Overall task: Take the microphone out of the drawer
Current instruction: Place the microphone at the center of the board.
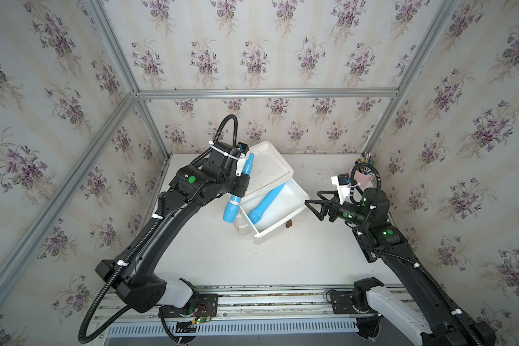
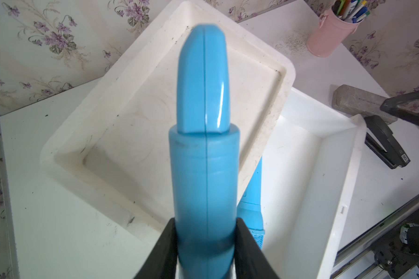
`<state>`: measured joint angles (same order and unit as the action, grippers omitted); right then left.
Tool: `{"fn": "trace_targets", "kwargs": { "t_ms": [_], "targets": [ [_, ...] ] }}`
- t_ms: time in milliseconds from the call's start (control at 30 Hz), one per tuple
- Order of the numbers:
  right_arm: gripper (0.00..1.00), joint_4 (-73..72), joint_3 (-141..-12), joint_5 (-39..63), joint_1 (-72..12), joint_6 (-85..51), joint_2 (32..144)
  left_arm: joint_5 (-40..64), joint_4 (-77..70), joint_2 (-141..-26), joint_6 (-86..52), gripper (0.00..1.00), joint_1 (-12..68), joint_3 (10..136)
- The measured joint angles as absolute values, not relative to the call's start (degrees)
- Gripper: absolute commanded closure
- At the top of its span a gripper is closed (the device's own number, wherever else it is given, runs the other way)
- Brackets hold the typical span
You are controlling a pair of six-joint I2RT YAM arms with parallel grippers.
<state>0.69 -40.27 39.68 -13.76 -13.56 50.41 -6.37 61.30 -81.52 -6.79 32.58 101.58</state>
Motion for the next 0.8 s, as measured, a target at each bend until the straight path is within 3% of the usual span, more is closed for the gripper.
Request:
{"fn": "trace_targets", "kwargs": {
  "t_ms": [800],
  "targets": [
    [0.02,-1.0,-39.9,39.9,-14.9,-13.7,51.0,-7.8,62.1,-74.8,-15.5,1.0,15.5,87.9]
  ]
}}
